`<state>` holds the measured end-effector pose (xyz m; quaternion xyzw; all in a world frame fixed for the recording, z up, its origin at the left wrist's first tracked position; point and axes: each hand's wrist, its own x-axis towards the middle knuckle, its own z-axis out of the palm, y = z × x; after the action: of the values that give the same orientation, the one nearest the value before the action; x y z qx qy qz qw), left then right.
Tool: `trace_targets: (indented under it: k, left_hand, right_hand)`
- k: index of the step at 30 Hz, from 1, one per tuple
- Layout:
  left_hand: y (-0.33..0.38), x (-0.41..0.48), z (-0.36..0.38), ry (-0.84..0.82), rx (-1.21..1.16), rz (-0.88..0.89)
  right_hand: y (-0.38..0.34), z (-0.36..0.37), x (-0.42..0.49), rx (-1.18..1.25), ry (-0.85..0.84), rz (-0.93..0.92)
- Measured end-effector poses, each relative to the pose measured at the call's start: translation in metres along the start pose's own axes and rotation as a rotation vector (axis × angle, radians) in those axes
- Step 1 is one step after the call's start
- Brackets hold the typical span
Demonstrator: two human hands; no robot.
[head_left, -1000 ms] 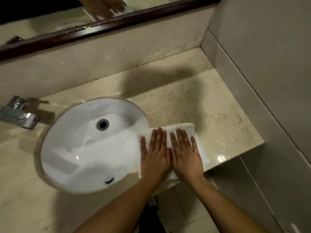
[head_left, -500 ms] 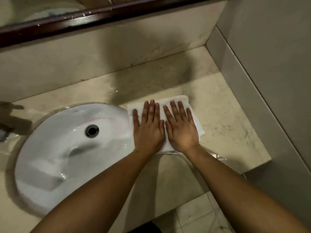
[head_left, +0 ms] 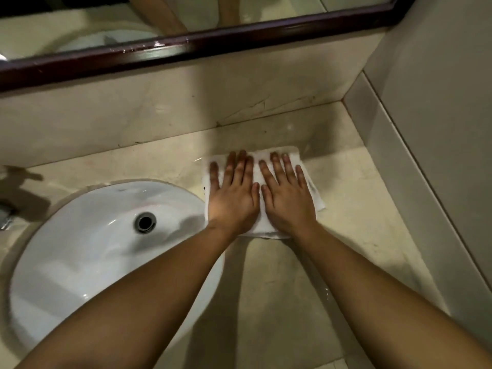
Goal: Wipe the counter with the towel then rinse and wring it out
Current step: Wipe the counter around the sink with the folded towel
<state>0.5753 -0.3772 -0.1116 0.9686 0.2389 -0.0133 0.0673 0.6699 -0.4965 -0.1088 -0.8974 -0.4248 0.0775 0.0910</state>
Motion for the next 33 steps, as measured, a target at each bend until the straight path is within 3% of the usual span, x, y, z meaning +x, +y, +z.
trace_targets:
  k: [18,33]
  left_hand:
    - [-0.002,-0.03,0.006,0.062,-0.005,-0.074]
    - [-0.06,0.058,-0.004,0.094,0.008,-0.048]
  right_hand:
    - [0.001,0.007,-0.017,-0.042,-0.004,-0.106]
    - [-0.013,0.009,0.089,-0.032,0.03,-0.138]
